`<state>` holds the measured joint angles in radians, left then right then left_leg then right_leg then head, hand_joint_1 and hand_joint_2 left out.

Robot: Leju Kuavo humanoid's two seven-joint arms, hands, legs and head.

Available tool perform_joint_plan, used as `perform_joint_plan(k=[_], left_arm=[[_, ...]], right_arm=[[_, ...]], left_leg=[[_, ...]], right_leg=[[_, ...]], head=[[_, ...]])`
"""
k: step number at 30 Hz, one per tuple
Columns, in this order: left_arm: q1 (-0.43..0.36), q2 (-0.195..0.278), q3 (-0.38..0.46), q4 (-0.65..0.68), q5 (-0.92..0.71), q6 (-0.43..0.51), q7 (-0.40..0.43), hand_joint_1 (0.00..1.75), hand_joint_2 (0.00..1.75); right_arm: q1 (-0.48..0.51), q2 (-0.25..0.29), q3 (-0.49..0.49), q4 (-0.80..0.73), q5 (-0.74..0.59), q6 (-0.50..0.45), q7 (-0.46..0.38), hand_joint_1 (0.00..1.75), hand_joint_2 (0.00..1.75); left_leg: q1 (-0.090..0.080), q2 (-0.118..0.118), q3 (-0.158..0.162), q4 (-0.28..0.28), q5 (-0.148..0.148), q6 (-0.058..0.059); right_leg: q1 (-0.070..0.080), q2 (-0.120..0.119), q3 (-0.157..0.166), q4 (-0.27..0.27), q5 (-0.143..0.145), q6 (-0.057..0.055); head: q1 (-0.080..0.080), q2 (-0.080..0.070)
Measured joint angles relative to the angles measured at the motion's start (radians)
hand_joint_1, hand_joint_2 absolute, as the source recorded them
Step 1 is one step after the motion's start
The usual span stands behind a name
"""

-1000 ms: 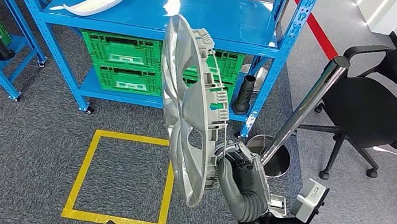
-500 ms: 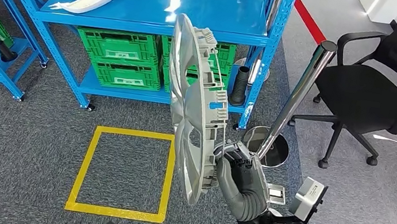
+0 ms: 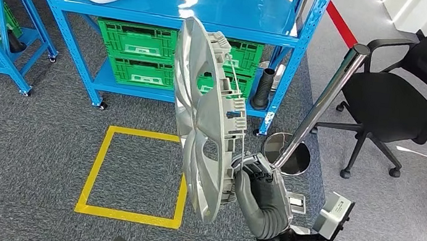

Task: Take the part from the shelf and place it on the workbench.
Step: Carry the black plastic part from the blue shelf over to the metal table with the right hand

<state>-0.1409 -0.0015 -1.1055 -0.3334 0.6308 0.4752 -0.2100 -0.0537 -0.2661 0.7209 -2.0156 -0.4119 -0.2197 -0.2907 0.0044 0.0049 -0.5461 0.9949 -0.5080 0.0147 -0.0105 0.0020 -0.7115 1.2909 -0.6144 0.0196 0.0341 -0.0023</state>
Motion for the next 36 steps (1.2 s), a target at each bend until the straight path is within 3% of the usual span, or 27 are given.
perform_joint_plan(k=[1, 2, 4, 6, 9, 11, 14, 15, 16, 17, 19, 21, 22, 24, 26, 29, 30, 31, 32, 33, 35, 36], left_arm=[[0.000, 0.000, 0.000, 0.000, 0.001, 0.000, 0.000, 0.00, 1.75], [0.000, 0.000, 0.000, 0.000, 0.003, 0.000, 0.000, 0.00, 1.75], [0.000, 0.000, 0.000, 0.000, 0.004, 0.000, 0.000, 0.00, 1.75], [0.000, -0.001, 0.000, 0.000, 0.004, 0.000, 0.000, 0.00, 1.75], [0.000, -0.001, 0.000, 0.000, 0.005, 0.000, 0.000, 0.00, 1.75], [0.000, -0.001, 0.000, 0.000, 0.005, 0.000, 0.000, 0.00, 1.75], [0.000, -0.001, 0.000, 0.000, 0.006, 0.000, 0.000, 0.00, 1.75], [0.001, -0.001, 0.000, 0.000, 0.006, 0.000, 0.000, 0.00, 1.75], [0.001, -0.001, 0.000, 0.000, 0.006, 0.000, 0.000, 0.00, 1.75], [0.002, -0.001, 0.000, 0.000, 0.007, 0.000, 0.000, 0.00, 1.75], [0.001, -0.001, 0.000, 0.000, 0.007, 0.000, 0.000, 0.00, 1.75], [-0.002, -0.001, 0.000, 0.000, 0.007, 0.000, 0.001, 0.00, 1.75], [-0.003, -0.001, 0.000, 0.000, 0.007, 0.000, 0.001, 0.00, 1.75], [-0.003, 0.000, 0.000, 0.000, 0.007, 0.000, 0.003, 0.00, 1.75], [-0.004, 0.000, 0.000, 0.000, 0.007, 0.000, 0.003, 0.00, 1.75], [-0.004, 0.000, 0.000, 0.000, 0.007, 0.001, 0.003, 0.00, 1.75], [-0.003, -0.001, 0.000, 0.000, 0.007, 0.001, 0.003, 0.00, 1.75], [-0.003, -0.001, 0.000, 0.000, 0.007, 0.001, 0.003, 0.00, 1.75], [-0.003, -0.001, 0.000, 0.000, 0.007, 0.001, 0.003, 0.00, 1.75], [-0.003, -0.001, 0.000, 0.000, 0.007, 0.001, 0.003, 0.00, 1.75], [-0.004, -0.001, 0.000, 0.000, 0.007, 0.001, 0.004, 0.00, 1.75], [-0.006, -0.001, 0.000, 0.000, 0.008, 0.001, 0.004, 0.00, 1.75]], right_arm=[[0.000, 0.000, 0.000, 0.000, 0.000, 0.000, 0.000, 1.75, 1.75], [0.000, 0.000, 0.000, 0.000, 0.000, -0.001, 0.000, 1.75, 1.75], [-0.001, -0.001, 0.000, 0.000, 0.006, -0.004, 0.000, 1.75, 1.75], [-0.002, -0.001, 0.000, 0.000, 0.015, -0.007, -0.001, 1.75, 1.75], [-0.002, -0.001, 0.000, 0.000, 0.026, -0.012, -0.002, 1.75, 1.75], [-0.002, -0.001, 0.000, 0.000, 0.030, -0.014, -0.002, 1.75, 1.75], [-0.002, -0.001, 0.000, 0.000, 0.033, -0.017, -0.002, 1.75, 1.75], [-0.002, -0.001, 0.001, 0.000, 0.035, -0.018, -0.002, 1.75, 1.75], [-0.002, -0.001, 0.001, 0.000, 0.037, -0.019, -0.002, 1.75, 1.75], [-0.002, -0.001, 0.001, 0.000, 0.039, -0.020, -0.002, 1.75, 1.75], [-0.002, -0.001, 0.001, 0.000, 0.041, -0.023, -0.002, 1.75, 1.75], [-0.002, -0.001, 0.001, 0.000, 0.042, -0.024, -0.002, 1.75, 1.75], [-0.002, -0.001, 0.001, 0.000, 0.042, -0.025, -0.002, 1.75, 1.75], [-0.003, -0.001, 0.001, 0.000, 0.042, -0.025, -0.002, 1.75, 1.75], [-0.004, -0.001, 0.001, 0.000, 0.043, -0.025, -0.002, 1.75, 1.75], [-0.004, -0.001, 0.001, 0.001, 0.044, -0.025, -0.002, 1.75, 1.75], [-0.004, -0.001, 0.001, 0.002, 0.045, -0.025, -0.002, 1.75, 1.75], [-0.003, -0.001, 0.001, 0.003, 0.045, -0.025, -0.002, 1.75, 1.75], [-0.003, -0.001, 0.001, 0.004, 0.045, -0.025, -0.002, 1.75, 1.75], [-0.003, -0.001, 0.001, 0.004, 0.045, -0.025, -0.002, 1.75, 1.75], [-0.003, -0.001, 0.001, 0.005, 0.045, -0.025, -0.002, 1.75, 1.75], [-0.003, -0.001, 0.001, 0.005, 0.045, -0.025, -0.002, 1.75, 1.75]], left_leg=[[-0.001, 0.000, -0.008, 0.003, 0.004, 0.000], [-0.002, 0.000, -0.015, 0.007, 0.007, -0.001], [-0.004, -0.001, -0.025, 0.015, 0.010, -0.004], [-0.007, -0.001, -0.033, 0.021, 0.015, -0.013], [-0.006, -0.002, -0.042, 0.023, 0.022, -0.032], [-0.005, -0.003, -0.052, 0.049, -0.004, -0.044], [0.001, -0.004, -0.112, 0.217, -0.104, -0.060], [0.003, -0.004, -0.131, 0.271, -0.123, -0.064], [0.005, -0.003, -0.136, 0.294, -0.121, -0.067], [0.006, -0.003, -0.124, 0.279, -0.100, -0.068], [0.006, 0.012, -0.061, 0.158, -0.034, -0.066], [-0.002, 0.039, -0.013, 0.053, -0.001, -0.054], [-0.007, 0.046, -0.008, 0.033, -0.001, -0.048], [-0.009, 0.035, -0.012, 0.022, -0.001, -0.033], [-0.003, 0.018, -0.013, 0.011, 0.003, -0.018], [0.000, -0.005, -0.019, 0.007, 0.010, -0.005], [-0.001, -0.014, -0.021, 0.007, 0.011, -0.004], [-0.002, -0.023, -0.022, 0.009, 0.011, -0.003], [-0.002, -0.034, -0.023, 0.011, 0.011, -0.003], [-0.003, -0.045, -0.023, 0.014, 0.011, -0.004], [-0.003, -0.068, -0.027, 0.023, 0.009, -0.009], [-0.002, -0.078, -0.033, 0.028, 0.009, -0.014]], right_leg=[[0.000, 0.000, 0.006, 0.015, 0.003, 0.000], [0.000, 0.000, 0.032, -0.013, 0.024, -0.002], [0.002, 0.000, 0.121, -0.146, 0.071, -0.010], [0.006, 0.000, 0.180, -0.249, 0.086, -0.019], [0.006, 0.000, 0.182, -0.276, 0.087, -0.033], [0.001, -0.001, 0.179, -0.284, 0.096, -0.047], [-0.002, -0.007, 0.171, -0.284, 0.104, -0.057], [-0.001, -0.010, 0.168, -0.282, 0.105, -0.057], [-0.001, -0.013, 0.166, -0.279, 0.105, -0.058], [-0.002, -0.018, 0.164, -0.277, 0.105, -0.057], [-0.001, -0.028, 0.164, -0.273, 0.102, -0.052], [0.002, -0.041, 0.162, -0.270, 0.100, -0.043], [0.004, -0.049, 0.159, -0.269, 0.101, -0.038], [0.006, -0.065, 0.156, -0.269, 0.102, -0.028], [0.005, -0.054, 0.146, -0.247, 0.082, -0.018], [0.002, -0.014, 0.074, -0.087, -0.005, -0.010], [0.002, -0.011, 0.047, -0.029, -0.025, -0.009], [0.002, -0.010, 0.032, 0.002, -0.026, -0.009], [0.002, -0.009, 0.035, -0.004, -0.008, -0.010], [0.002, -0.003, 0.055, -0.048, 0.027, -0.012], [-0.001, 0.033, 0.112, -0.174, 0.092, -0.018], [-0.002, 0.051, 0.132, -0.220, 0.106, -0.020]], head=[[0.000, 0.000], [0.000, 0.000], [0.001, 0.000], [0.001, 0.000], [0.000, 0.000], [-0.003, 0.000], [-0.009, 0.000], [-0.010, 0.000], [-0.010, 0.000], [-0.010, 0.000], [-0.010, 0.000], [-0.011, 0.000], [-0.012, 0.000], [-0.012, 0.000], [-0.010, 0.000], [-0.004, 0.000], [-0.002, 0.000], [-0.002, 0.000], [-0.002, 0.000], [-0.002, 0.000], [-0.003, 0.000], [-0.003, 0.000]])
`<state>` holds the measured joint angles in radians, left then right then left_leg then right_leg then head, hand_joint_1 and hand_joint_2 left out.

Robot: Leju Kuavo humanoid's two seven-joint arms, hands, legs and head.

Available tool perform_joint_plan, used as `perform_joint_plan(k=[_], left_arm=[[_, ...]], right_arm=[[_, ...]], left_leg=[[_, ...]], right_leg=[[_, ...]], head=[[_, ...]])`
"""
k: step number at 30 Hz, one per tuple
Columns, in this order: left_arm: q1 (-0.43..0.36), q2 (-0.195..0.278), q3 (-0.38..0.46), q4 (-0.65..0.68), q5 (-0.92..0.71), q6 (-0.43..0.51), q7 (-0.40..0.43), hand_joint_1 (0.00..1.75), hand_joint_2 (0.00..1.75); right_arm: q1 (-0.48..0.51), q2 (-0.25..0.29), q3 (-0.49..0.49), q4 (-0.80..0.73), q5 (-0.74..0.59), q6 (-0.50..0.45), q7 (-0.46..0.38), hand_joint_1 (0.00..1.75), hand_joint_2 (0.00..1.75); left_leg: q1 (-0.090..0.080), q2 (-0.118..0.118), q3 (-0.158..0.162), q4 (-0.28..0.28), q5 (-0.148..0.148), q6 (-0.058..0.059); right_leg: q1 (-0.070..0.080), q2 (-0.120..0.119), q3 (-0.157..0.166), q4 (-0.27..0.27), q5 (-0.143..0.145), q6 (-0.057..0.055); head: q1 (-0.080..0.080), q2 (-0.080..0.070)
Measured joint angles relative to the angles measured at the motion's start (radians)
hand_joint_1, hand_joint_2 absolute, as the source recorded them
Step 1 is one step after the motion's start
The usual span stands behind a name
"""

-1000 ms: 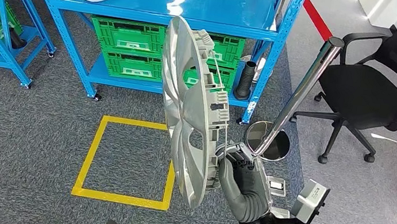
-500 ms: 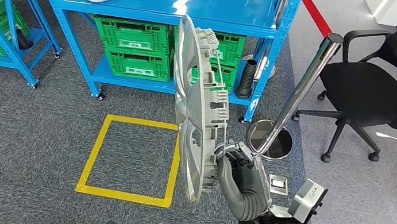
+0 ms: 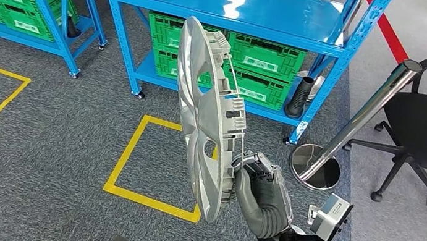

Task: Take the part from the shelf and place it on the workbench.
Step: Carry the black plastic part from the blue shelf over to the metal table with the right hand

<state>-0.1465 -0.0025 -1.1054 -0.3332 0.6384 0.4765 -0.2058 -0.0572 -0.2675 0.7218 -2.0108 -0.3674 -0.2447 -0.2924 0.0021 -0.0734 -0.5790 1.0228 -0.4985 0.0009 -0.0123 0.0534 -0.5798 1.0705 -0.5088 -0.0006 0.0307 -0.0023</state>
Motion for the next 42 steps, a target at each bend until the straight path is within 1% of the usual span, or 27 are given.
perform_joint_plan(k=[2, 4, 6, 8, 9, 10, 11, 13, 15, 17, 18, 19, 21, 23, 25, 26, 27, 28, 30, 32, 34, 35, 37, 38, 39, 41, 42], left_arm=[[-0.001, 0.000, 0.000, 0.000, 0.001, 0.000, 0.001, 0.00, 1.75], [0.003, 0.002, 0.000, 0.000, 0.001, 0.000, 0.002, 0.00, 1.75], [0.004, 0.003, 0.000, 0.000, 0.002, 0.000, 0.002, 0.00, 1.75], [0.002, 0.003, 0.000, 0.000, 0.002, 0.000, 0.002, 0.00, 1.75], [0.002, 0.003, 0.000, 0.000, 0.002, 0.000, 0.002, 0.00, 1.75], [0.003, 0.003, 0.000, 0.000, 0.002, 0.000, 0.002, 0.00, 1.75], [0.004, 0.003, 0.000, 0.000, 0.002, 0.000, 0.002, 0.00, 1.75], [0.004, 0.004, 0.000, 0.000, 0.002, 0.001, 0.002, 0.00, 1.75], [0.002, 0.005, 0.000, 0.000, 0.002, 0.002, 0.002, 0.00, 1.75], [0.000, 0.005, 0.000, 0.000, 0.002, 0.004, 0.002, 0.00, 1.75], [0.001, 0.006, 0.000, 0.000, 0.003, 0.004, 0.002, 0.00, 1.75], [0.003, 0.006, 0.000, 0.000, 0.003, 0.005, 0.002, 0.00, 1.75], [0.005, 0.007, 0.000, 0.000, 0.004, 0.005, 0.002, 0.00, 1.75], [0.003, 0.006, 0.000, 0.000, 0.004, 0.006, 0.002, 0.00, 1.75], [0.003, 0.005, 0.000, 0.000, 0.004, 0.006, 0.002, 0.00, 1.75], [0.003, 0.005, 0.000, 0.000, 0.005, 0.006, 0.002, 0.00, 1.75], [0.004, 0.005, 0.000, 0.000, 0.005, 0.006, 0.002, 0.00, 1.75], [0.004, 0.004, 0.000, 0.000, 0.005, 0.006, 0.002, 0.00, 1.75], [0.003, 0.004, 0.000, 0.000, 0.006, 0.007, 0.002, 0.00, 1.75], [0.002, 0.004, 0.000, 0.000, 0.007, 0.010, 0.002, 0.00, 1.75], [0.005, 0.005, 0.000, 0.000, 0.008, 0.012, 0.002, 0.00, 1.75], [0.007, 0.006, -0.001, 0.000, 0.008, 0.013, 0.002, 0.00, 1.75], [0.006, 0.008, -0.001, 0.000, 0.008, 0.014, 0.002, 0.00, 1.75], [0.004, 0.007, -0.001, 0.000, 0.008, 0.015, 0.002, 0.00, 1.75], [0.003, 0.007, -0.001, 0.000, 0.008, 0.015, 0.002, 0.00, 1.75], [0.003, 0.008, -0.001, 0.000, 0.008, 0.014, 0.002, 0.00, 1.75], [0.004, 0.008, -0.001, 0.000, 0.008, 0.015, 0.002, 0.00, 1.75]], right_arm=[[0.000, 0.000, 0.000, 0.000, 0.000, 0.000, 0.000, 1.75, 1.75], [-0.001, 0.000, 0.000, 0.000, 0.000, -0.001, 0.000, 1.75, 1.75], [-0.001, 0.001, 0.000, 0.000, 0.000, -0.001, 0.000, 1.75, 1.75], [0.000, 0.001, 0.000, 0.001, 0.000, -0.002, 0.000, 1.75, 1.75], [0.000, 0.000, 0.000, 0.001, 0.000, -0.003, 0.000, 1.75, 1.75], [0.000, 0.000, 0.000, 0.001, 0.000, -0.003, 0.000, 1.75, 1.75], [0.000, 0.000, 0.000, 0.001, 0.000, -0.003, 0.000, 1.75, 1.75], [0.000, 0.001, 0.000, 0.001, 0.000, -0.003, 0.000, 1.75, 1.75], [0.000, 0.001, 0.000, 0.001, 0.000, -0.003, 0.000, 1.75, 1.75], [0.000, 0.001, 0.000, 0.001, 0.000, -0.004, 0.001, 1.75, 1.75], [-0.001, 0.001, 0.000, 0.001, 0.000, -0.004, 0.001, 1.75, 1.75], [-0.001, 0.001, 0.000, 0.001, 0.000, -0.004, 0.001, 1.75, 1.75], [-0.003, 0.001, 0.000, 0.001, 0.000, -0.005, 0.001, 1.75, 1.75], [-0.002, 0.000, 0.000, 0.002, 0.000, -0.006, 0.002, 1.75, 1.75], [0.000, 0.000, 0.000, 0.003, 0.000, -0.006, 0.002, 1.75, 1.75], [0.001, 0.000, 0.000, 0.003, 0.000, -0.006, 0.002, 1.75, 1.75], [0.001, 0.000, 0.000, 0.003, 0.000, -0.006, 0.002, 1.75, 1.75], [0.001, 0.000, 0.000, 0.003, 0.000, -0.007, 0.002, 1.75, 1.75], [0.001, 0.000, 0.000, 0.004, 0.000, -0.006, 0.002, 1.75, 1.75], [0.002, 0.000, 0.000, 0.004, 0.000, -0.006, 0.001, 1.75, 1.75], [0.001, 0.000, 0.000, 0.004, 0.000, -0.006, 0.001, 1.75, 1.75], [0.001, 0.000, 0.000, 0.004, 0.000, -0.006, 0.001, 1.75, 1.75], [0.001, 0.001, 0.000, 0.004, 0.000, -0.006, 0.001, 1.75, 1.75], [0.001, 0.001, -0.001, 0.004, 0.000, -0.006, 0.001, 1.75, 1.75], [0.001, 0.002, -0.001, 0.004, 0.000, -0.006, 0.000, 1.75, 1.75], [0.001, 0.002, -0.001, 0.005, 0.000, -0.006, 0.000, 1.75, 1.75], [0.001, 0.002, -0.001, 0.005, 0.000, -0.006, 0.000, 1.75, 1.75]], left_leg=[[0.003, -0.019, -0.016, 0.005, 0.005, -0.013], [0.005, -0.031, -0.024, 0.006, 0.008, -0.025], [0.002, -0.002, -0.042, 0.043, -0.020, -0.036], [0.006, 0.041, -0.093, 0.157, -0.081, -0.048], [0.008, 0.051, -0.121, 0.221, -0.107, -0.052], [0.010, 0.056, -0.139, 0.263, -0.116, -0.056], [0.011, 0.058, -0.140, 0.269, -0.107, -0.057], [0.012, 0.075, -0.085, 0.167, -0.041, -0.056], [0.003, 0.114, -0.022, 0.042, 0.002, -0.047], [-0.007, 0.131, -0.007, 0.001, 0.002, -0.032], [-0.008, 0.122, -0.010, -0.002, 0.003, -0.024], [-0.006, 0.112, -0.011, -0.004, 0.006, -0.017], [0.000, 0.092, -0.012, -0.010, 0.011, -0.005], [0.002, 0.073, -0.012, -0.012, 0.014, 0.003], [0.001, 0.049, -0.013, -0.011, 0.014, 0.007], [0.000, 0.035, -0.012, -0.009, 0.014, 0.007], [0.000, 0.021, -0.012, -0.008, 0.014, 0.007], [0.000, 0.006, -0.012, -0.005, 0.013, 0.005], [0.001, -0.023, -0.018, 0.004, 0.010, 0.000], [0.005, -0.047, -0.031, 0.012, 0.012, -0.012], [0.010, -0.069, -0.041, 0.012, 0.017, -0.024], [0.009, -0.061, -0.044, 0.017, 0.012, -0.030], [0.005, -0.009, -0.070, 0.074, -0.024, -0.042], [0.005, 0.025, -0.096, 0.131, -0.053, -0.047], [0.007, 0.045, -0.127, 0.198, -0.081, -0.052], [0.012, 0.059, -0.165, 0.279, -0.101, -0.057], [0.013, 0.062, -0.157, 0.265, -0.082, -0.057]], right_leg=[[0.001, 0.013, 0.008, -0.027, -0.002, -0.004], [-0.002, -0.008, 0.007, -0.034, 0.000, -0.012], [-0.007, -0.032, 0.010, -0.043, 0.005, -0.023], [-0.008, -0.060, 0.011, -0.045, 0.006, -0.029], [-0.007, -0.074, 0.011, -0.045, 0.005, -0.030], [-0.007, -0.087, 0.011, -0.045, 0.004, -0.030], [-0.007, -0.099, 0.012, -0.044, 0.003, -0.030], [-0.007, -0.121, 0.015, -0.043, 0.000, -0.026], [-0.002, -0.141, 0.019, -0.041, -0.005, -0.018], [0.003, -0.160, 0.020, -0.040, -0.007, -0.008], [0.004, -0.171, 0.021, -0.041, -0.007, -0.003], [0.003, -0.173, 0.022, -0.041, -0.011, 0.003], [-0.001, -0.134, 0.011, -0.010, -0.039, 0.013], [-0.002, -0.076, -0.039, 0.098, -0.100, 0.014], [-0.001, -0.059, -0.097, 0.217, -0.140, 0.011], [-0.001, -0.058, -0.108, 0.236, -0.133, 0.010], [-0.001, -0.056, -0.102, 0.216, -0.106, 0.007], [-0.001, -0.048, -0.081, 0.163, -0.067, 0.005], [-0.005, -0.001, -0.030, 0.041, -0.008, 0.001], [-0.007, 0.029, -0.010, -0.013, 0.003, -0.001], [-0.006, 0.011, -0.009, -0.019, 0.003, -0.007], [-0.007, -0.002, -0.007, -0.023, 0.004, -0.012], [-0.011, -0.033, -0.001, -0.030, 0.006, -0.023], [-0.009, -0.048, 0.001, -0.030, 0.005, -0.027], [-0.009, -0.064, 0.002, -0.030, 0.003, -0.029], [-0.008, -0.093, 0.004, -0.030, 0.000, -0.029], [-0.008, -0.106, 0.005, -0.030, -0.002, -0.027]], head=[[-0.002, 0.000], [-0.001, 0.000], [-0.010, 0.000], [-0.019, 0.000], [-0.020, 0.000], [-0.020, 0.000], [-0.020, 0.000], [-0.020, 0.000], [-0.021, 0.000], [-0.019, 0.000], [-0.018, 0.000], [-0.017, 0.000], [-0.014, 0.000], [-0.007, 0.000], [-0.002, 0.000], [-0.002, 0.000], [-0.002, 0.000], [-0.002, 0.000], [-0.002, 0.000], [-0.003, 0.000], [-0.003, 0.000], [-0.004, 0.000], [-0.012, 0.000], [-0.016, 0.000], [-0.019, 0.000], [-0.019, 0.000], [-0.020, 0.000]])
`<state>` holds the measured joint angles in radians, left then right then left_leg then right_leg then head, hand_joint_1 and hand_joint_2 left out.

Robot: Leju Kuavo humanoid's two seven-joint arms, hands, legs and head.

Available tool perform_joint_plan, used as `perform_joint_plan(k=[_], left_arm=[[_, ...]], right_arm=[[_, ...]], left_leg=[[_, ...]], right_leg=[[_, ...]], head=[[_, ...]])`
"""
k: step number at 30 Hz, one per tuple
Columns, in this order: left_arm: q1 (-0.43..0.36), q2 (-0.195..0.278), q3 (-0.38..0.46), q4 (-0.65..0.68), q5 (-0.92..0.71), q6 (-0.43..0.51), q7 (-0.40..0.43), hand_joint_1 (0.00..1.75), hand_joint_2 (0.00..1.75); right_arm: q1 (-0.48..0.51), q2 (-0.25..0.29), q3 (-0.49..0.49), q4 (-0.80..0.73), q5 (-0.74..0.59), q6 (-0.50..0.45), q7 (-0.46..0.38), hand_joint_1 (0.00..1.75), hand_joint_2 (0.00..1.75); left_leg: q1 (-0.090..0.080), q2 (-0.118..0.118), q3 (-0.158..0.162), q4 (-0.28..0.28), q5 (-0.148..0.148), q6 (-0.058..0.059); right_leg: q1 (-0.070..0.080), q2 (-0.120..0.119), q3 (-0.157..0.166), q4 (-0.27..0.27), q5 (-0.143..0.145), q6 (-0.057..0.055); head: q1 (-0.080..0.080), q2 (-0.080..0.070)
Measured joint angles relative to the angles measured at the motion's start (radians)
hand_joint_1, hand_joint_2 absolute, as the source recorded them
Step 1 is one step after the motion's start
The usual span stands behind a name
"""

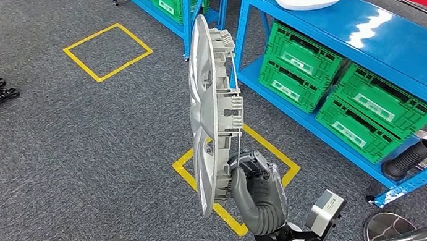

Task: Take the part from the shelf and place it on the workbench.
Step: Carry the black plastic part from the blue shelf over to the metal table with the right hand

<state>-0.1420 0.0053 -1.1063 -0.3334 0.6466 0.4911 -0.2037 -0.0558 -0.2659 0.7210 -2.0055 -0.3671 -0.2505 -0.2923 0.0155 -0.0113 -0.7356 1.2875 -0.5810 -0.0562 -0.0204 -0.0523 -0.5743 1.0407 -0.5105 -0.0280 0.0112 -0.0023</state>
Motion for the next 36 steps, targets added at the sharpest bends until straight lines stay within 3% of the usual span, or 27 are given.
perform_joint_plan(k=[1, 3, 5, 7, 8, 10, 12, 13, 14, 15, 16, 18, 20, 22, 23, 24, 25, 27, 29, 30, 32, 33, 34, 36], left_arm=[[0.001, 0.000, 0.000, 0.000, 0.000, 0.000, 0.000, 0.00, 1.75], [-0.001, 0.001, 0.000, 0.000, 0.000, 0.001, 0.001, 0.00, 1.75], [-0.004, 0.001, 0.000, 0.000, 0.000, 0.001, 0.004, 0.00, 1.75], [-0.003, 0.002, 0.000, 0.000, 0.000, 0.002, 0.007, 0.00, 1.75], [-0.001, 0.002, 0.000, 0.000, 0.000, 0.002, 0.007, 0.00, 1.75], [-0.001, 0.002, 0.000, 0.000, 0.000, 0.002, 0.008, 0.00, 1.75], [-0.004, 0.001, 0.000, 0.000, 0.000, 0.003, 0.009, 0.00, 1.75], [-0.004, 0.001, 0.000, 0.000, -0.001, 0.003, 0.009, 0.00, 1.75], [-0.004, 0.001, 0.000, 0.000, -0.001, 0.003, 0.010, 0.00, 1.75], [-0.004, 0.001, 0.000, 0.000, -0.001, 0.003, 0.011, 0.00, 1.75], [-0.003, 0.001, 0.000, 0.000, -0.001, 0.003, 0.012, 0.00, 1.75], [-0.004, 0.001, 0.000, 0.000, -0.001, 0.003, 0.012, 0.00, 1.75], [-0.005, 0.002, 0.000, 0.000, -0.001, 0.003, 0.013, 0.00, 1.75], [-0.003, 0.002, 0.000, 0.000, -0.001, 0.003, 0.014, 0.00, 1.75], [-0.001, 0.003, 0.000, 0.000, -0.001, 0.003, 0.015, 0.00, 1.75], [0.000, 0.004, 0.000, 0.000, -0.001, 0.003, 0.015, 0.00, 1.75], [0.000, 0.005, 0.000, 0.000, -0.001, 0.003, 0.014, 0.00, 1.75], [-0.003, 0.006, 0.000, 0.000, -0.001, 0.003, 0.014, 0.00, 1.75], [-0.003, 0.006, 0.000, 0.000, -0.001, 0.003, 0.014, 0.00, 1.75], [-0.002, 0.006, 0.000, 0.000, -0.001, 0.003, 0.014, 0.00, 1.75], [0.000, 0.008, -0.001, 0.000, -0.001, 0.003, 0.014, 0.00, 1.75], [-0.001, 0.009, -0.001, 0.000, -0.001, 0.003, 0.014, 0.00, 1.75], [-0.002, 0.009, -0.001, 0.000, -0.001, 0.003, 0.014, 0.00, 1.75], [-0.003, 0.009, 0.000, 0.000, -0.001, 0.003, 0.014, 0.00, 1.75]], right_arm=[[0.000, 0.000, 0.000, 0.000, 0.000, 0.000, 0.000, 1.75, 1.75], [0.000, 0.000, 0.000, 0.000, 0.000, 0.000, 0.000, 1.75, 1.75], [0.000, 0.000, 0.000, 0.000, 0.000, 0.001, 0.000, 1.75, 1.75], [-0.001, 0.000, 0.000, 0.001, 0.000, 0.001, 0.000, 1.75, 1.75], [-0.002, 0.000, 0.000, 0.001, 0.000, 0.001, 0.000, 1.75, 1.75], [-0.003, 0.000, -0.001, 0.001, 0.000, 0.001, -0.001, 1.75, 1.75], [-0.002, 0.000, -0.001, 0.003, 0.000, 0.001, -0.002, 1.75, 1.75], [-0.001, 0.000, -0.001, 0.004, 0.000, 0.001, -0.002, 1.75, 1.75], [0.000, 0.000, -0.001, 0.005, 0.000, 0.001, -0.003, 1.75, 1.75], [0.000, 0.000, -0.001, 0.006, 0.000, 0.001, -0.003, 1.75, 1.75], [0.000, 0.000, -0.001, 0.007, -0.001, 0.001, -0.004, 1.75, 1.75], [0.001, 0.000, -0.001, 0.009, -0.004, 0.002, -0.005, 1.75, 1.75], [0.001, 0.000, -0.001, 0.010, -0.006, 0.003, -0.007, 1.75, 1.75], [0.000, 0.000, -0.001, 0.011, -0.007, 0.004, -0.010, 1.75, 1.75], [0.000, 0.000, -0.001, 0.012, -0.007, 0.004, -0.010, 1.75, 1.75], [0.000, 0.001, -0.001, 0.012, -0.007, 0.004, -0.011, 1.75, 1.75], [0.000, 0.002, -0.001, 0.012, -0.007, 0.005, -0.011, 1.75, 1.75], [0.001, 0.003, -0.001, 0.012, -0.007, 0.005, -0.012, 1.75, 1.75], [0.001, 0.003, -0.001, 0.013, -0.007, 0.005, -0.012, 1.75, 1.75], [0.001, 0.003, -0.001, 0.014, -0.007, 0.005, -0.012, 1.75, 1.75], [0.001, 0.004, -0.001, 0.014, -0.007, 0.005, -0.012, 1.75, 1.75], [0.001, 0.004, -0.001, 0.014, -0.007, 0.005, -0.012, 1.75, 1.75], [0.001, 0.004, -0.001, 0.014, -0.007, 0.005, -0.012, 1.75, 1.75], [0.001, 0.005, -0.001, 0.014, -0.007, 0.005, -0.012, 1.75, 1.75]], left_leg=[[0.000, 0.007, 0.026, -0.051, 0.033, 0.002], [-0.008, 0.053, 0.095, -0.185, 0.089, 0.010], [-0.020, 0.088, 0.125, -0.251, 0.100, 0.025], [-0.024, 0.071, 0.123, -0.258, 0.098, 0.040], [-0.022, 0.058, 0.123, -0.262, 0.100, 0.047], [-0.016, 0.034, 0.126, -0.269, 0.106, 0.059], [-0.014, 0.009, 0.126, -0.270, 0.107, 0.067], [-0.014, -0.005, 0.126, -0.269, 0.107, 0.068], [-0.015, -0.019, 0.127, -0.268, 0.106, 0.069], [-0.016, -0.035, 0.127, -0.266, 0.106, 0.069], [-0.015, -0.050, 0.128, -0.263, 0.104, 0.068], [-0.014, -0.080, 0.124, -0.253, 0.100, 0.062], [-0.011, -0.106, 0.113, -0.244, 0.099, 0.052], [-0.005, -0.130, 0.105, -0.244, 0.104, 0.039], [-0.004, -0.127, 0.104, -0.244, 0.103, 0.033], [-0.006, -0.107, 0.100, -0.235, 0.096, 0.026], [-0.008, -0.078, 0.088, -0.210, 0.080, 0.019], [-0.006, -0.018, 0.038, -0.104, 0.027, 0.007], [0.001, -0.004, -0.013, 0.001, -0.007, 0.000], [0.003, -0.002, -0.019, 0.011, 0.002, -0.002], [0.006, 0.012, 0.028, -0.080, 0.066, -0.003], [0.003, 0.037, 0.061, -0.144, 0.092, -0.001], [-0.003, 0.063, 0.087, -0.198, 0.109, 0.005], [-0.014, 0.094, 0.102, -0.240, 0.108, 0.022]], right_leg=[[0.000, -0.012, 0.003, 0.000, -0.002, 0.002], [0.003, -0.035, 0.011, 0.000, -0.009, 0.010], [0.008, -0.056, 0.015, 0.000, -0.014, 0.020], [0.011, -0.080, 0.020, -0.004, -0.015, 0.030], [0.010, -0.077, 0.023, -0.004, -0.021, 0.036], [0.007, -0.030, 0.007, 0.041, -0.056, 0.041], [0.005, 0.031, -0.052, 0.164, -0.117, 0.040], [0.005, 0.043, -0.086, 0.228, -0.137, 0.040], [0.006, 0.048, -0.110, 0.267, -0.140, 0.040], [0.006, 0.049, -0.116, 0.268, -0.123, 0.039], [0.006, 0.054, -0.105, 0.232, -0.087, 0.037], [0.002, 0.095, -0.059, 0.106, -0.012, 0.034], [-0.001, 0.136, -0.029, 0.030, 0.011, 0.032], [0.001, 0.129, -0.024, 0.020, 0.006, 0.028], [0.000, 0.117, -0.021, 0.016, 0.008, 0.023], [-0.001, 0.103, -0.015, 0.011, 0.009, 0.017], [-0.003, 0.088, -0.010, 0.005, 0.010, 0.011], [-0.004, 0.056, -0.003, 0.001, 0.008, 0.004], [-0.003, 0.027, 0.000, 0.002, 0.003, 0.004], [-0.004, 0.013, 0.002, 0.002, 0.001, 0.006], [-0.004, -0.012, 0.011, 0.002, -0.006, 0.012], [-0.003, -0.023, 0.016, 0.001, -0.010, 0.016], [0.000, -0.033, 0.019, 0.002, -0.015, 0.021], [0.007, -0.053, 0.024, 0.000, -0.019, 0.033]], head=[[0.000, 0.000], [0.000, 0.000], [0.000, 0.000], [0.001, 0.000], [0.003, 0.000], [0.008, 0.000], [0.015, 0.000], [0.018, 0.000], [0.019, 0.000], [0.019, 0.000], [0.020, 0.000], [0.020, 0.000], [0.018, 0.000], [0.017, 0.000], [0.017, 0.000], [0.014, 0.000], [0.011, 0.000], [0.005, 0.000], [0.004, 0.000], [0.004, 0.000], [0.003, 0.000], [0.003, 0.000], [0.002, 0.000], [0.004, 0.000]])
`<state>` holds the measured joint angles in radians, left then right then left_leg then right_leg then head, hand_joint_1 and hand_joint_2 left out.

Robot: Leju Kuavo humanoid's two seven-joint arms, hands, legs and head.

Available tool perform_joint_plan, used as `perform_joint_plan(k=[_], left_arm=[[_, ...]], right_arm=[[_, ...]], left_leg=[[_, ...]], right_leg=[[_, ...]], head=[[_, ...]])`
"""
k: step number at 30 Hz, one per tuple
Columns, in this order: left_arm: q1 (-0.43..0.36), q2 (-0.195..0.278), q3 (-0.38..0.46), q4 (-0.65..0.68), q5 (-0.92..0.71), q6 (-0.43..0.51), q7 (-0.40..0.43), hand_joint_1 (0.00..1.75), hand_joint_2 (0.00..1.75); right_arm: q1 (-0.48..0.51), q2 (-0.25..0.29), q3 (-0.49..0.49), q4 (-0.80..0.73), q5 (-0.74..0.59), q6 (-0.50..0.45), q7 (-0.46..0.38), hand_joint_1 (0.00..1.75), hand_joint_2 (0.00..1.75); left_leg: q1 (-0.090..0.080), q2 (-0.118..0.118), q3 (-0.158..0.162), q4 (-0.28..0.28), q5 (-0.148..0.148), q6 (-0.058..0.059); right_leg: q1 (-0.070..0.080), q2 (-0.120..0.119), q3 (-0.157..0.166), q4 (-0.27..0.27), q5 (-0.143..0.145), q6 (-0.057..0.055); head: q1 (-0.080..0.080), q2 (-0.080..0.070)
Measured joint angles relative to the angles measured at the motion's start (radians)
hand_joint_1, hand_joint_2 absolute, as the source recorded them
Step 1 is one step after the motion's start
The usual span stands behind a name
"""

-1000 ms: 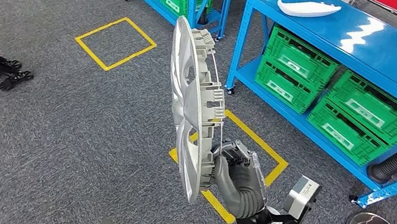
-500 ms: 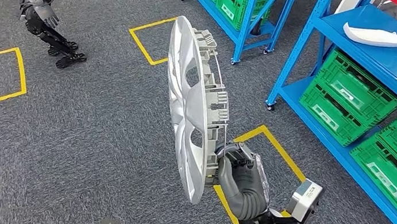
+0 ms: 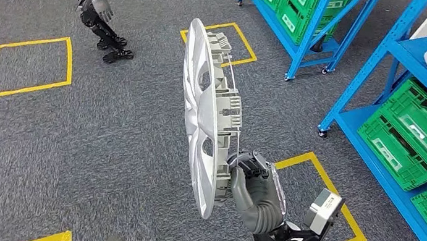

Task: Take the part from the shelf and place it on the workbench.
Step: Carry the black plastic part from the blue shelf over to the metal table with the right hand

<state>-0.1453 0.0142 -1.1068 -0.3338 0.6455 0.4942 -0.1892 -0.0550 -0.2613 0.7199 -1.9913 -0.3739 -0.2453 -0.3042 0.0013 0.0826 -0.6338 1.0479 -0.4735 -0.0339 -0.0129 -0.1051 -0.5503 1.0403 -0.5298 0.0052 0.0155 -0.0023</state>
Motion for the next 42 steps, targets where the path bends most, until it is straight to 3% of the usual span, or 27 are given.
perform_joint_plan(k=[2, 3, 4, 6, 8, 9, 10, 11, 13, 15, 17, 18, 20, 22, 24, 25, 27, 29, 30, 32, 33, 35, 37, 38, 39, 40, 42], left_arm=[[0.003, 0.000, 0.000, 0.000, 0.000, 0.000, 0.000, 0.00, 1.75], [0.004, 0.000, 0.000, 0.000, 0.000, 0.000, 0.000, 0.00, 1.75], [0.004, 0.000, 0.000, 0.000, 0.000, 0.000, 0.000, 0.00, 1.75], [0.001, 0.000, 0.000, 0.000, 0.000, 0.000, -0.002, 0.00, 1.75], [-0.001, 0.000, 0.000, 0.000, 0.000, 0.000, -0.004, 0.00, 1.75], [0.000, 0.000, 0.000, 0.000, 0.000, 0.000, -0.004, 0.00, 1.75], [0.001, -0.001, 0.000, 0.000, 0.001, 0.000, -0.004, 0.00, 1.75], [0.001, -0.001, 0.000, 0.000, 0.001, 0.000, -0.004, 0.00, 1.75], [0.000, -0.002, 0.000, 0.000, 0.002, 0.000, -0.004, 0.00, 1.75], [0.000, -0.004, 0.000, 0.000, 0.004, 0.000, -0.005, 0.00, 1.75], [0.004, -0.004, 0.000, 0.000, 0.006, 0.000, -0.005, 0.00, 1.75], [0.007, -0.003, 0.000, 0.000, 0.007, 0.000, -0.005, 0.00, 1.75], [0.007, -0.002, -0.001, 0.000, 0.009, 0.001, -0.006, 0.00, 1.75], [0.004, -0.003, -0.001, 0.000, 0.011, 0.001, -0.004, 0.00, 1.75], [0.005, -0.003, -0.001, 0.000, 0.012, 0.001, -0.001, 0.00, 1.75], [0.006, -0.003, -0.001, 0.000, 0.013, 0.001, 0.000, 0.00, 1.75], [0.007, -0.002, -0.001, 0.000, 0.014, 0.003, 0.000, 0.00, 1.75], [0.005, -0.002, -0.001, 0.000, 0.014, 0.005, 0.002, 0.00, 1.75], [0.004, -0.002, -0.001, 0.000, 0.015, 0.006, 0.003, 0.00, 1.75], [0.006, -0.002, -0.001, 0.000, 0.019, 0.009, 0.006, 0.00, 1.75], [0.009, -0.002, -0.001, 0.001, 0.021, 0.011, 0.008, 0.00, 1.75], [0.011, -0.001, -0.001, 0.001, 0.024, 0.013, 0.009, 0.00, 1.75], [0.009, -0.001, -0.001, 0.001, 0.025, 0.015, 0.010, 0.00, 1.75], [0.009, -0.001, -0.001, 0.001, 0.025, 0.016, 0.010, 0.00, 1.75], [0.009, -0.001, -0.001, 0.001, 0.026, 0.016, 0.010, 0.00, 1.75], [0.010, -0.001, -0.001, 0.001, 0.027, 0.016, 0.010, 0.00, 1.75], [0.010, -0.001, -0.001, 0.001, 0.027, 0.016, 0.010, 0.00, 1.75]], right_arm=[[-0.002, 0.000, 0.000, 0.000, 0.000, 0.000, 0.000, 1.75, 1.75], [-0.002, 0.000, 0.000, 0.000, 0.000, 0.000, 0.000, 1.75, 1.75], [-0.003, 0.000, -0.001, 0.000, 0.000, 0.000, 0.000, 1.75, 1.75], [-0.001, 0.000, -0.001, 0.000, 0.000, 0.000, 0.000, 1.75, 1.75], [0.000, 0.000, -0.001, 0.001, 0.000, 0.000, 0.000, 1.75, 1.75], [0.000, 0.000, -0.001, 0.001, 0.000, 0.001, 0.000, 1.75, 1.75], [0.000, 0.000, -0.001, 0.001, 0.000, 0.001, 0.000, 1.75, 1.75], [0.000, 0.000, 0.000, 0.001, 0.000, 0.001, 0.000, 1.75, 1.75], [0.000, 0.000, 0.000, 0.002, 0.000, 0.002, 0.000, 1.75, 1.75], [-0.001, -0.001, 0.000, 0.002, -0.002, 0.002, 0.002, 1.75, 1.75], [-0.004, 0.000, 0.000, 0.003, -0.005, 0.003, 0.003, 1.75, 1.75], [-0.004, 0.000, 0.000, 0.003, -0.007, 0.003, 0.004, 1.75, 1.75], [-0.005, 0.002, 0.000, 0.003, -0.008, 0.004, 0.007, 1.75, 1.75], [-0.005, 0.002, 0.001, 0.004, -0.009, 0.005, 0.010, 1.75, 1.75], [-0.005, 0.002, 0.001, 0.005, -0.009, 0.005, 0.012, 1.75, 1.75], [-0.005, 0.002, 0.001, 0.005, -0.009, 0.005, 0.012, 1.75, 1.75], [-0.006, 0.003, 0.001, 0.005, -0.009, 0.005, 0.013, 1.75, 1.75], [-0.006, 0.002, 0.001, 0.005, -0.010, 0.006, 0.014, 1.75, 1.75], [-0.007, 0.002, 0.001, 0.005, -0.011, 0.007, 0.015, 1.75, 1.75], [-0.009, 0.003, 0.001, 0.005, -0.012, 0.008, 0.016, 1.75, 1.75], [-0.010, 0.003, 0.001, 0.005, -0.012, 0.009, 0.016, 1.75, 1.75], [-0.014, 0.002, 0.001, 0.005, -0.012, 0.010, 0.017, 1.75, 1.75], [-0.014, 0.002, 0.001, 0.006, -0.012, 0.010, 0.017, 1.75, 1.75], [-0.013, 0.002, 0.001, 0.006, -0.012, 0.010, 0.017, 1.75, 1.75], [-0.013, 0.002, 0.001, 0.006, -0.012, 0.010, 0.017, 1.75, 1.75], [-0.013, 0.002, 0.001, 0.007, -0.012, 0.010, 0.017, 1.75, 1.75], [-0.013, 0.002, 0.001, 0.007, -0.012, 0.011, 0.017, 1.75, 1.75]], left_leg=[[-0.001, -0.021, -0.003, -0.005, -0.001, 0.019], [0.001, -0.033, -0.001, -0.007, 0.000, 0.025], [0.003, -0.046, 0.001, -0.010, 0.000, 0.033], [0.003, -0.072, 0.003, -0.011, 0.000, 0.044], [-0.002, -0.101, 0.004, -0.011, 0.000, 0.049], [-0.004, -0.116, 0.005, -0.011, -0.001, 0.051], [-0.006, -0.132, 0.007, -0.010, -0.002, 0.051], [-0.007, -0.148, 0.010, -0.009, -0.003, 0.050], [-0.006, -0.178, 0.009, -0.004, -0.005, 0.047], [0.000, -0.202, -0.001, 0.000, -0.004, 0.037], [0.005, -0.222, -0.008, -0.002, 0.000, 0.024], [0.004, -0.214, -0.009, -0.001, -0.002, 0.017], [0.000, -0.162, -0.030, 0.047, -0.031, 0.005], [0.004, -0.109, -0.086, 0.163, -0.083, -0.007], [0.014, -0.098, -0.131, 0.249, -0.102, -0.017], [0.018, -0.095, -0.130, 0.244, -0.087, -0.020], [0.022, -0.071, -0.072, 0.129, -0.020, -0.024], [0.013, -0.029, -0.016, 0.018, 0.017, -0.014], [0.008, -0.017, -0.008, -0.002, 0.016, -0.006], [0.002, -0.030, -0.010, -0.006, 0.012, 0.014], [0.003, -0.041, -0.010, -0.008, 0.013, 0.020], [0.006, -0.062, -0.007, -0.013, 0.014, 0.034], [0.006, -0.085, -0.006, -0.014, 0.013, 0.043], [0.004, -0.098, -0.006, -0.013, 0.012, 0.046], [0.001, -0.112, -0.005, -0.013, 0.012, 0.047], [-0.001, -0.128, -0.003, -0.012, 0.011, 0.047], [-0.002, -0.159, 0.001, -0.009, 0.008, 0.046]], right_leg=[[0.000, -0.019, 0.008, -0.004, -0.007, 0.012], [-0.002, -0.010, 0.009, 0.001, -0.016, 0.017], [-0.004, 0.012, 0.002, 0.025, -0.034, 0.019], [-0.005, 0.074, -0.050, 0.133, -0.090, 0.016], [-0.002, 0.098, -0.122, 0.258, -0.128, 0.011], [-0.001, 0.101, -0.142, 0.281, -0.120, 0.008], [0.000, 0.104, -0.144, 0.266, -0.092, 0.005], [0.001, 0.112, -0.129, 0.214, -0.047, 0.000], [0.000, 0.160, -0.085, 0.091, 0.024, -0.008], [0.000, 0.194, -0.063, 0.030, 0.039, -0.007], [0.001, 0.179, -0.057, 0.015, 0.036, -0.008], [0.000, 0.167, -0.051, 0.008, 0.038, -0.012], [-0.005, 0.137, -0.035, -0.006, 0.039, -0.020], [-0.004, 0.106, -0.025, -0.009, 0.034, -0.025], [-0.004, 0.076, -0.018, -0.007, 0.028, -0.025], [-0.005, 0.063, -0.014, -0.007, 0.024, -0.022], [-0.006, 0.038, -0.002, -0.006, 0.014, -0.014], [-0.002, 0.017, 0.008, -0.005, 0.003, -0.002], [0.000, 0.007, 0.011, -0.006, 0.000, 0.004], [0.002, -0.012, 0.017, -0.011, -0.003, 0.015], [0.000, -0.009, 0.020, -0.011, -0.009, 0.021], [-0.005, 0.035, 0.003, 0.033, -0.043, 0.026], [-0.006, 0.087, -0.061, 0.159, -0.103, 0.023], [-0.005, 0.097, -0.101, 0.228, -0.125, 0.022], [-0.003, 0.101, -0.130, 0.272, -0.128, 0.019], [-0.003, 0.103, -0.143, 0.279, -0.111, 0.016], [-0.002, 0.119, -0.118, 0.183, -0.027, 0.008]], head=[[0.004, 0.000], [0.005, 0.000], [0.007, 0.000], [0.014, 0.000], [0.018, 0.000], [0.019, 0.000], [0.018, 0.000], [0.018, 0.000], [0.016, 0.000], [0.015, 0.000], [0.017, 0.000], [0.017, 0.000], [0.011, 0.000], [0.005, 0.000], [0.004, 0.000], [0.004, 0.000], [0.004, 0.000], [0.003, 0.000], [0.004, 0.000], [0.006, 0.000], [0.008, 0.000], [0.013, 0.000], [0.018, 0.000], [0.020, 0.000], [0.020, 0.000], [0.020, 0.000], [0.020, 0.000]])
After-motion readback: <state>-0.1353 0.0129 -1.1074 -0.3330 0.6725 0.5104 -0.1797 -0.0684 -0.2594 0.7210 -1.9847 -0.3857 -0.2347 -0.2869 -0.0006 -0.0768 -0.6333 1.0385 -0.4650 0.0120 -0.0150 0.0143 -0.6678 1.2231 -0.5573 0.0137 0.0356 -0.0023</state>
